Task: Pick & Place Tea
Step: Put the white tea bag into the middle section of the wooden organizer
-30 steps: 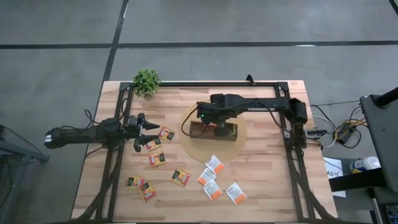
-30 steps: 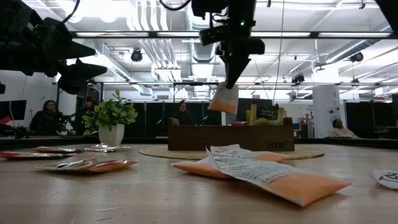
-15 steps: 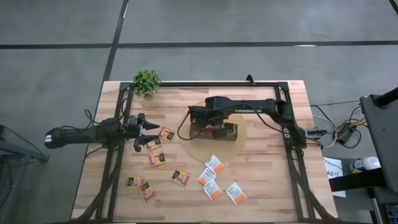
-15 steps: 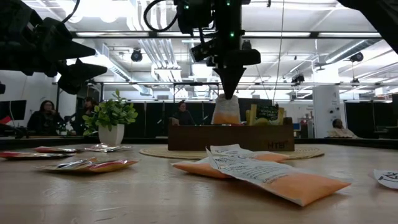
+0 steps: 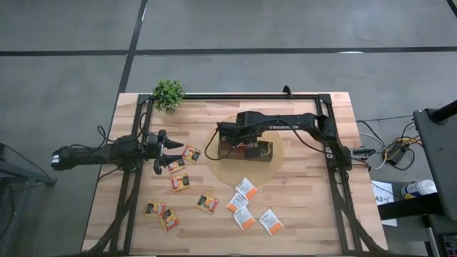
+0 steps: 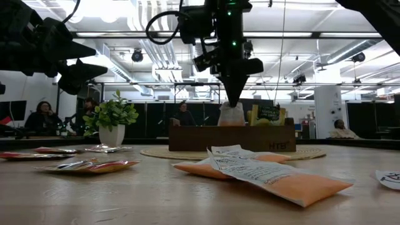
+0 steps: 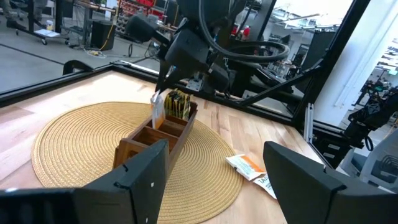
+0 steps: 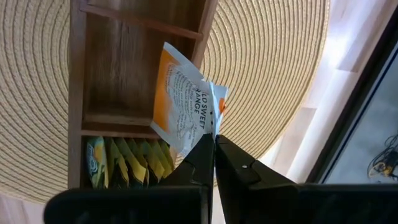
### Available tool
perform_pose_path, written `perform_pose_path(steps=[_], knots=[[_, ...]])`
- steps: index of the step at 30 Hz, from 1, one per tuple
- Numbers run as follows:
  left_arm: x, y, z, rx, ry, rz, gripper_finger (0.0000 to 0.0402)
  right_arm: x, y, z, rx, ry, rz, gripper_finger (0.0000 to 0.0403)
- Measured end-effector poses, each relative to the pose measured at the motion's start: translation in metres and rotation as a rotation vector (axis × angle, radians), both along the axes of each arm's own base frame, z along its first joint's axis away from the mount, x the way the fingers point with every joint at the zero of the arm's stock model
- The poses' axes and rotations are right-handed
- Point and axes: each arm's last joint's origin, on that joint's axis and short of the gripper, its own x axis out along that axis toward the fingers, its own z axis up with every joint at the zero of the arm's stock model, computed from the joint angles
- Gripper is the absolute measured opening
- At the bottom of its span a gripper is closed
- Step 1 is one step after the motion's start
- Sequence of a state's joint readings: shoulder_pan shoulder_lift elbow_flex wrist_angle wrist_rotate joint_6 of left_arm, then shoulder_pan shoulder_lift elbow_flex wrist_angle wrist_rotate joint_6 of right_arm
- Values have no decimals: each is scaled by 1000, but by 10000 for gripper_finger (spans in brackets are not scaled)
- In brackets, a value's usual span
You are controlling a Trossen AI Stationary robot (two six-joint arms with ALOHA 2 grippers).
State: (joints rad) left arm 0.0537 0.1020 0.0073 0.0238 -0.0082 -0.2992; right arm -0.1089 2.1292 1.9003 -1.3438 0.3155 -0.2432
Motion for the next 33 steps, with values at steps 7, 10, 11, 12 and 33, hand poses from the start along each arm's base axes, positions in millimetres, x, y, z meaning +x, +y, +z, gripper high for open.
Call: perform_pose_path(steps=[7, 10, 11, 12, 33], knots=[[0, 0, 0, 0, 0, 0, 257, 5, -1, -11, -1, -11, 16, 8], [0, 0, 0, 0, 0, 0, 257, 7, -2, -19, 1, 12, 23, 8], [0, 0, 0, 0, 0, 0, 257, 7, -2, -22, 3, 20, 23, 8], [0, 0, 0, 0, 0, 0, 257, 7, -2, -25, 3, 27, 23, 8], [0, 0, 0, 0, 0, 0, 257, 6, -22, -29, 80, -50, -187, 122]])
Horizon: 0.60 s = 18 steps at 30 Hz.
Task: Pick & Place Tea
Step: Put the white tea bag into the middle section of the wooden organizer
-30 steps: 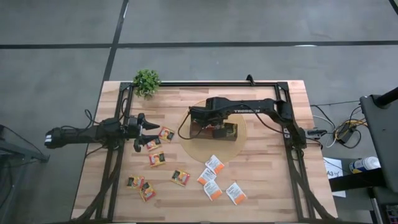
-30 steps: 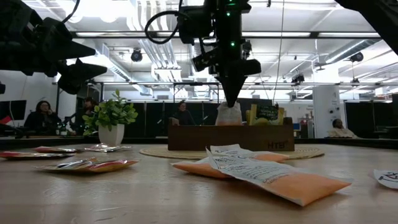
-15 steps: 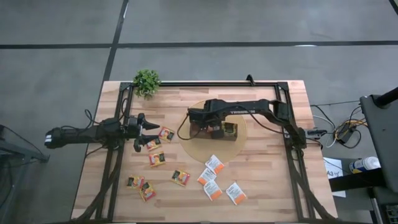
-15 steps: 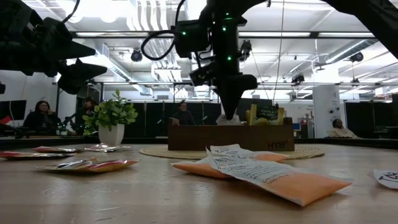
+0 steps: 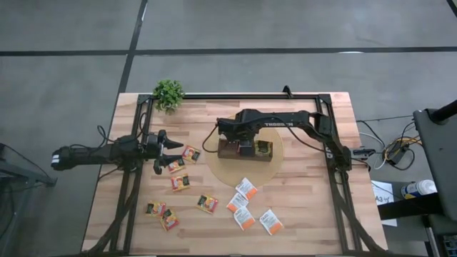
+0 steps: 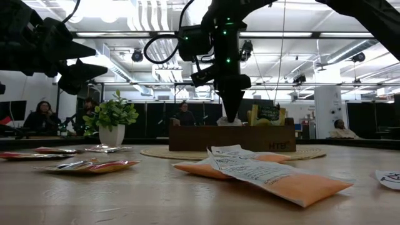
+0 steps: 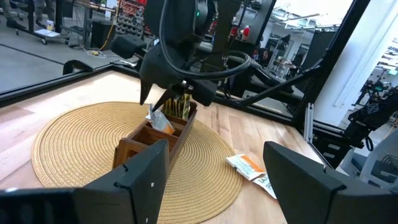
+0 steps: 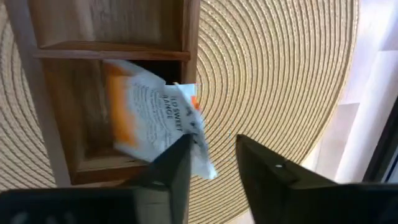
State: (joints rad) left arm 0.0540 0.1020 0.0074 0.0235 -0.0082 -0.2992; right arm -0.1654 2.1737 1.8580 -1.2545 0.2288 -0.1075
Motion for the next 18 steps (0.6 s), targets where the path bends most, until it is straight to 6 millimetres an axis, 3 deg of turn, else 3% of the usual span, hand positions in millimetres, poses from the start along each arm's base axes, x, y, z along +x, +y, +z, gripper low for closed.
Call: perform_pose_path(steps=[6, 11, 18], knots=[[0, 0, 0, 0, 0, 0, 257, -3, 1, 19, -7, -52, -27, 192], [0, 0, 0, 0, 1, 0, 257, -12, 3, 44, -4, -120, -98, 223], [0, 0, 0, 0, 0, 0, 257, -23, 29, 68, 314, -210, -55, 232]])
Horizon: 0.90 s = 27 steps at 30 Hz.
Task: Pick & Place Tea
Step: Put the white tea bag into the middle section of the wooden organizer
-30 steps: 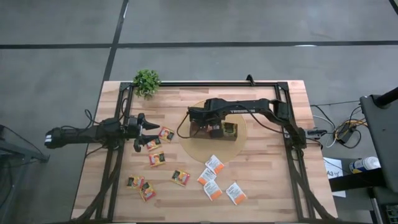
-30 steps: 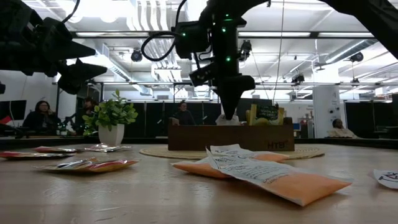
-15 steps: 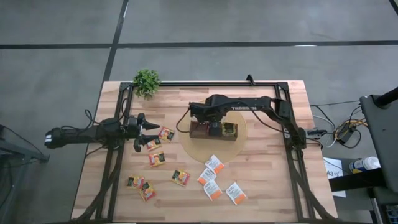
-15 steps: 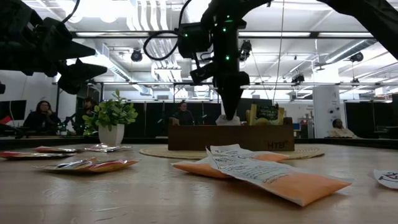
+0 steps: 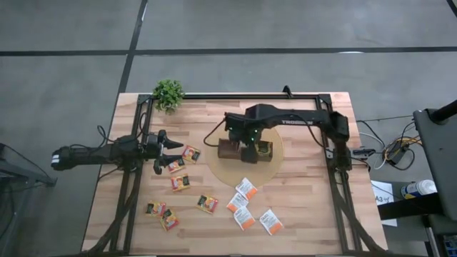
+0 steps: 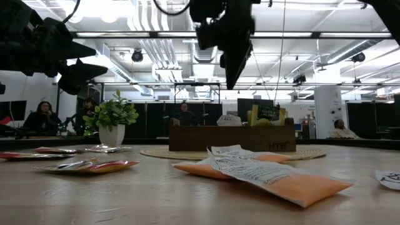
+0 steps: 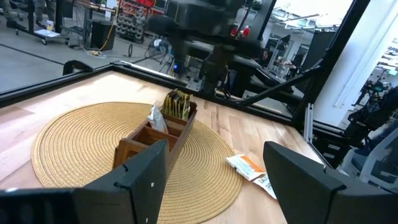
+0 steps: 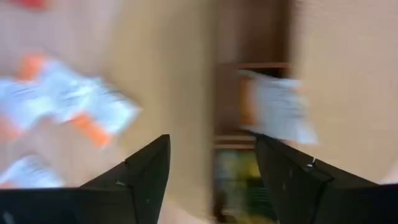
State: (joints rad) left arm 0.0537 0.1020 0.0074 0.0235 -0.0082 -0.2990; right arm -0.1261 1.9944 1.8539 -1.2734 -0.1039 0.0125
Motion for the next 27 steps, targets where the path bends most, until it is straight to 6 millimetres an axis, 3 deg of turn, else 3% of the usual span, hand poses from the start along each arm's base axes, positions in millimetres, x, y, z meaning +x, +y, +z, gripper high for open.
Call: perform_pose_path(steps=[8, 17, 27], knots=[[0, 0, 0, 0, 0, 0, 257, -16, 62, 1, 248, -44, 270, 220], [0, 0, 0, 0, 0, 0, 257, -28, 137, -31, 259, -61, 482, 219], [0, 0, 0, 0, 0, 0, 257, -26, 181, -52, 303, -177, 508, 219]])
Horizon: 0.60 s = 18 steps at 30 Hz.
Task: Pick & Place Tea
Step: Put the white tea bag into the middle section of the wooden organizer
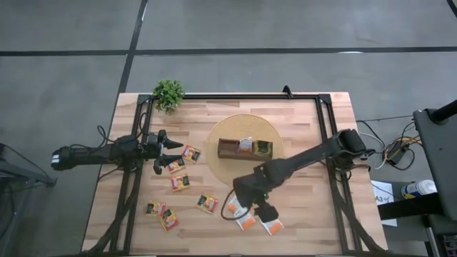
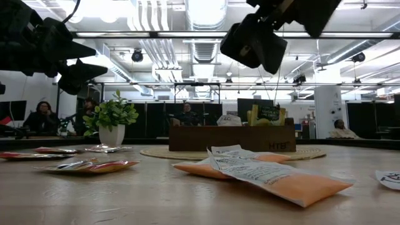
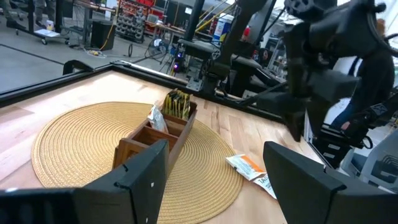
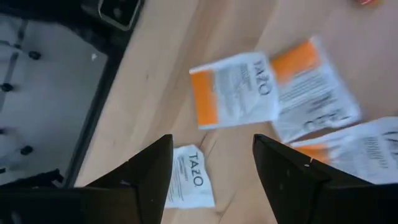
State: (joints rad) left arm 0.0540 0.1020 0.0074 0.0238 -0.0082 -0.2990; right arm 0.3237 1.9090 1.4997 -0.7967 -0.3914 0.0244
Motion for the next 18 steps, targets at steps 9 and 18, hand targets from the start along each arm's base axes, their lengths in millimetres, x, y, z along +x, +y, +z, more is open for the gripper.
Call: perform_pose_path(steps=[9, 18], knots=[[0, 0, 0, 0, 0, 0, 257, -7, 24, -37, -21, 66, 69, 219], [0, 0, 0, 0, 1, 0, 257, -5, 34, -68, -40, 115, 96, 219]])
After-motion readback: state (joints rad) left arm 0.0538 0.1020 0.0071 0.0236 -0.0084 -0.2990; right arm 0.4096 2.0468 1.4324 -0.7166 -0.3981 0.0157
